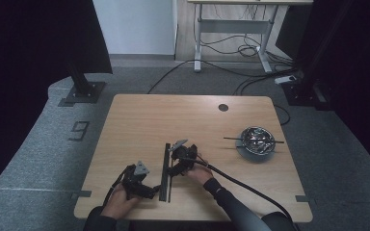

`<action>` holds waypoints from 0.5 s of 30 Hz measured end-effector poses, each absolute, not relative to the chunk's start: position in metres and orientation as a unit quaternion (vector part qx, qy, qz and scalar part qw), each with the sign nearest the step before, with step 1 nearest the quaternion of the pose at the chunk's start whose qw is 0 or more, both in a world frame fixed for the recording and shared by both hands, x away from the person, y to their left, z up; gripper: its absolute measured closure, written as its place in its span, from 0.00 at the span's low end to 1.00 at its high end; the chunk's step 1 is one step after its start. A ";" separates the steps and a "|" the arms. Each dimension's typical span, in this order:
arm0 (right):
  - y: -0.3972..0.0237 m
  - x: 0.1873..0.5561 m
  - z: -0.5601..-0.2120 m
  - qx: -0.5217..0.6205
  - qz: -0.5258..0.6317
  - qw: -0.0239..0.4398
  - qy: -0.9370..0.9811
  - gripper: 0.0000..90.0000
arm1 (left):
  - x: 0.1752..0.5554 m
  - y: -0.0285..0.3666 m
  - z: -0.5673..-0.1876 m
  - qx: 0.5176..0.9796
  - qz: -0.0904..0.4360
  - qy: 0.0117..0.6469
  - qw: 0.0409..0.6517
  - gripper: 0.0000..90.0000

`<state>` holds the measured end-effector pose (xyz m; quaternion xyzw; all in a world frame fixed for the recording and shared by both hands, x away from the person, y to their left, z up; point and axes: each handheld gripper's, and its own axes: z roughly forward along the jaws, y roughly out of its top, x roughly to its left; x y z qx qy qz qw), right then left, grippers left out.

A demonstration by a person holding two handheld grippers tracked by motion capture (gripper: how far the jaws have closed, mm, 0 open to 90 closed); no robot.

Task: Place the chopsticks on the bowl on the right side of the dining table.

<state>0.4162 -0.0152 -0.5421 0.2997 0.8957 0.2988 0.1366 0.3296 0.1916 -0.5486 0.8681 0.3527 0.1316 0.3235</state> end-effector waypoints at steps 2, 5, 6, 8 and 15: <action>-0.016 0.416 -0.542 0.299 0.298 0.137 0.896 0.00 | 0.330 0.192 -0.549 0.868 0.132 0.353 0.323 0.00; -0.016 0.415 -0.542 0.298 0.297 0.136 0.897 0.00 | 0.330 0.192 -0.549 0.868 0.132 0.352 0.323 0.00; -0.017 0.414 -0.542 0.296 0.295 0.137 0.898 0.00 | 0.330 0.192 -0.548 0.869 0.132 0.352 0.323 0.00; -0.018 0.414 -0.542 0.295 0.294 0.134 0.899 0.00 | 0.330 0.192 -0.548 0.869 0.132 0.352 0.322 0.00; -0.024 0.414 -0.542 0.299 0.296 0.128 0.898 0.00 | 0.330 0.192 -0.549 0.869 0.132 0.352 0.323 0.00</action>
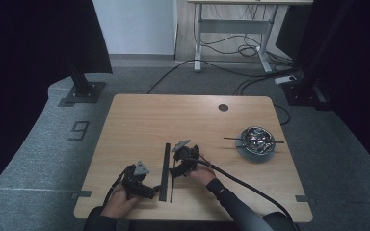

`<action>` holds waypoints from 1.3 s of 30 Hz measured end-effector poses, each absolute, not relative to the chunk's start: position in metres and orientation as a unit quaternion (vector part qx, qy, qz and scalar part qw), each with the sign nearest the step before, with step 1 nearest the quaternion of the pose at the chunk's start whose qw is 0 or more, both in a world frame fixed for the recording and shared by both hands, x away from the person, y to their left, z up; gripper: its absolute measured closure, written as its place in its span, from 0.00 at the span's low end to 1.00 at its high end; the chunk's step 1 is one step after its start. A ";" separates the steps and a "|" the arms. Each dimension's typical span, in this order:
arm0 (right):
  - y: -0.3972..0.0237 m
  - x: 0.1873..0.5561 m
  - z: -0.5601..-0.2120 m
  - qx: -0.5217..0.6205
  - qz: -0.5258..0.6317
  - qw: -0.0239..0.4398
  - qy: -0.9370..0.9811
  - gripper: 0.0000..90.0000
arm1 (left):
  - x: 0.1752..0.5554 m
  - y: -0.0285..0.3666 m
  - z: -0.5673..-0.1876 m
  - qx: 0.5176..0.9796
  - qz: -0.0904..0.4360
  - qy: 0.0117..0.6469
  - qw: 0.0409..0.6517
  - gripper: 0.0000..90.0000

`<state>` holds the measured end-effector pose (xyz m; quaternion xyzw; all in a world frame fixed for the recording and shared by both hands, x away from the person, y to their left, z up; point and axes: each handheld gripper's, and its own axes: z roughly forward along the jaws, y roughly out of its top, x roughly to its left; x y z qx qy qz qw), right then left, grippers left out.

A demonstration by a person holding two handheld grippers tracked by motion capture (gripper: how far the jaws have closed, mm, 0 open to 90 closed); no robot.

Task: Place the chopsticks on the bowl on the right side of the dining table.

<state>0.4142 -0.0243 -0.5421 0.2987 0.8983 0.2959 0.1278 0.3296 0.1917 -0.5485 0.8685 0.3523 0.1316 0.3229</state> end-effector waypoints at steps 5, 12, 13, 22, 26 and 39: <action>-0.032 0.418 -0.542 0.310 0.295 0.131 0.894 0.00 | 0.330 0.192 -0.549 0.868 0.132 0.353 0.324 0.00; -0.040 0.418 -0.543 0.317 0.294 0.130 0.892 0.00 | 0.330 0.191 -0.549 0.867 0.132 0.354 0.324 0.00; -0.042 0.417 -0.543 0.318 0.296 0.130 0.891 0.00 | 0.330 0.191 -0.549 0.867 0.132 0.354 0.325 0.00; -0.056 0.413 -0.543 0.320 0.296 0.130 0.890 0.00 | 0.330 0.191 -0.549 0.867 0.132 0.354 0.325 0.00; -0.061 0.408 -0.544 0.320 0.301 0.125 0.890 0.00 | 0.329 0.191 -0.549 0.868 0.131 0.354 0.324 0.00; -0.080 0.402 -0.545 0.331 0.304 0.124 0.885 0.00 | 0.329 0.191 -0.549 0.868 0.131 0.354 0.324 0.00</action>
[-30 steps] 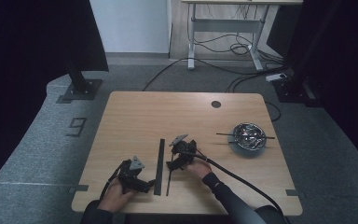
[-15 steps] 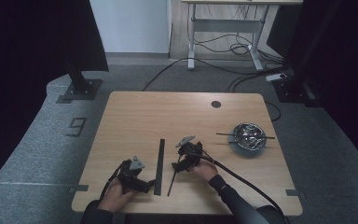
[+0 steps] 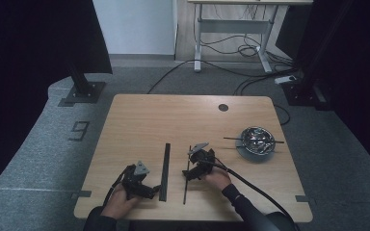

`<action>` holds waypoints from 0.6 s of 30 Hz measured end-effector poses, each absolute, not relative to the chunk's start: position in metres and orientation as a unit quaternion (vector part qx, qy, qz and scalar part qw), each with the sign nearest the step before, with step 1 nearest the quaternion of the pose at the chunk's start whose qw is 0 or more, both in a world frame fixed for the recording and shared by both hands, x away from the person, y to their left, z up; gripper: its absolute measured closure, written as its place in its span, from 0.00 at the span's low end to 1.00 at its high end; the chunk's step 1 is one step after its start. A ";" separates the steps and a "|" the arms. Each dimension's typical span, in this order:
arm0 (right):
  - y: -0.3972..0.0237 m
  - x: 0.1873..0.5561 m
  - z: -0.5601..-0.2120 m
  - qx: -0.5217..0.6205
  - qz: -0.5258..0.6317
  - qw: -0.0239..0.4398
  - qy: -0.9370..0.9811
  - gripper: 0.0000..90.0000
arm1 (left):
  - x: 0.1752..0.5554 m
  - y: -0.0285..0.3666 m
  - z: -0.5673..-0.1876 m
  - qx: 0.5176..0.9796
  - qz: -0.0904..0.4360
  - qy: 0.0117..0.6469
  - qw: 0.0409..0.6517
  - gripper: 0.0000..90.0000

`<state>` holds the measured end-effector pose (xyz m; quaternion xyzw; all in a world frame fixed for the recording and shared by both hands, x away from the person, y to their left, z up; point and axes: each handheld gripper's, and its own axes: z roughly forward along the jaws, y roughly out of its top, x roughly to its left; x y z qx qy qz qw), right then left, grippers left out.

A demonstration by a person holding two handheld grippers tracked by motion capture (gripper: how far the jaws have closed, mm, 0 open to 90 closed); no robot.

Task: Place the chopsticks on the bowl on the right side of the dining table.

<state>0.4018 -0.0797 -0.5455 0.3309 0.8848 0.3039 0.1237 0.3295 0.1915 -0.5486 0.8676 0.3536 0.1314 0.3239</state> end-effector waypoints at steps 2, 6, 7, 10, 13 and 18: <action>-0.085 0.403 -0.546 0.333 0.304 0.126 0.884 0.00 | 0.329 0.191 -0.549 0.868 0.132 0.354 0.324 0.00; -0.095 0.404 -0.546 0.344 0.304 0.130 0.879 0.00 | 0.329 0.191 -0.549 0.867 0.132 0.354 0.324 0.00; -0.097 0.404 -0.546 0.345 0.303 0.129 0.879 0.00 | 0.329 0.191 -0.549 0.868 0.131 0.354 0.324 0.00; -0.101 0.407 -0.546 0.352 0.303 0.137 0.875 0.00 | 0.329 0.191 -0.549 0.867 0.131 0.354 0.324 0.00; -0.103 0.412 -0.547 0.361 0.307 0.141 0.869 0.00 | 0.329 0.191 -0.549 0.868 0.131 0.354 0.324 0.00; -0.108 0.419 -0.548 0.376 0.312 0.135 0.862 0.00 | 0.329 0.191 -0.549 0.867 0.132 0.354 0.324 0.00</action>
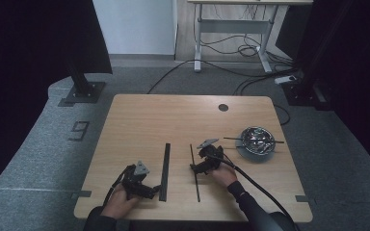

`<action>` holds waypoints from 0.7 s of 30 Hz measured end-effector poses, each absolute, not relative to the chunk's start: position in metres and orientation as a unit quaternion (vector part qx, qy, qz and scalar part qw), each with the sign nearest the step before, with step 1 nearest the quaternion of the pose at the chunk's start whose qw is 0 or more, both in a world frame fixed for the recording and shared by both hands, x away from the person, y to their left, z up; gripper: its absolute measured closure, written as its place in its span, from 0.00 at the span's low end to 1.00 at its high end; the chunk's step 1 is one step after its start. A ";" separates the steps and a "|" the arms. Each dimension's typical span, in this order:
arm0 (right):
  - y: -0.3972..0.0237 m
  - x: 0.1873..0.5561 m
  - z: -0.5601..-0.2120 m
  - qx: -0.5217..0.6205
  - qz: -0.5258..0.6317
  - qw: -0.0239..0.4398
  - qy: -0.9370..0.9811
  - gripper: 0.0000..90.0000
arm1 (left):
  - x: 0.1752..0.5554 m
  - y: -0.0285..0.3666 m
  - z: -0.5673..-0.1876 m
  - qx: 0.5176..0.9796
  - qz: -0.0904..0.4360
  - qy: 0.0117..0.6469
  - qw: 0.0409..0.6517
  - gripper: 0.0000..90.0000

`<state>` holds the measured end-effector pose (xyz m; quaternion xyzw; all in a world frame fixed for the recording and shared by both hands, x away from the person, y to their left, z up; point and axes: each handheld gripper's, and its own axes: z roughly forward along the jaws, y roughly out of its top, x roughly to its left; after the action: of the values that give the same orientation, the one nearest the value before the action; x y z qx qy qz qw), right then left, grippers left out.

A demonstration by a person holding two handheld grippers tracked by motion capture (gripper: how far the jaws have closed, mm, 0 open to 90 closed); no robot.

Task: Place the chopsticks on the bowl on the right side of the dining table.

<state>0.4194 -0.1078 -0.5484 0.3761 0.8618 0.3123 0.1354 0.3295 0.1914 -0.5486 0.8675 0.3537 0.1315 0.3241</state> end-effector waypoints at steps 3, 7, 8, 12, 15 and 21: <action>-0.112 0.420 -0.548 0.380 0.308 0.139 0.861 0.00 | 0.329 0.191 -0.549 0.867 0.131 0.354 0.324 0.00; -0.119 0.419 -0.548 0.385 0.309 0.141 0.858 0.00 | 0.329 0.191 -0.549 0.867 0.132 0.354 0.324 0.00; -0.122 0.419 -0.548 0.387 0.309 0.141 0.857 0.00 | 0.329 0.191 -0.549 0.867 0.131 0.354 0.324 0.00; -0.131 0.419 -0.549 0.395 0.311 0.141 0.853 0.00 | 0.330 0.191 -0.549 0.868 0.132 0.353 0.324 0.00; -0.138 0.417 -0.549 0.399 0.310 0.143 0.851 0.00 | 0.330 0.191 -0.549 0.868 0.132 0.353 0.324 0.00; -0.154 0.415 -0.549 0.406 0.309 0.145 0.848 0.00 | 0.330 0.191 -0.549 0.868 0.132 0.353 0.324 0.00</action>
<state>0.4146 -0.1536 -0.5493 0.4062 0.8476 0.3089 0.1453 0.3296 0.1915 -0.5486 0.8677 0.3533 0.1316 0.3239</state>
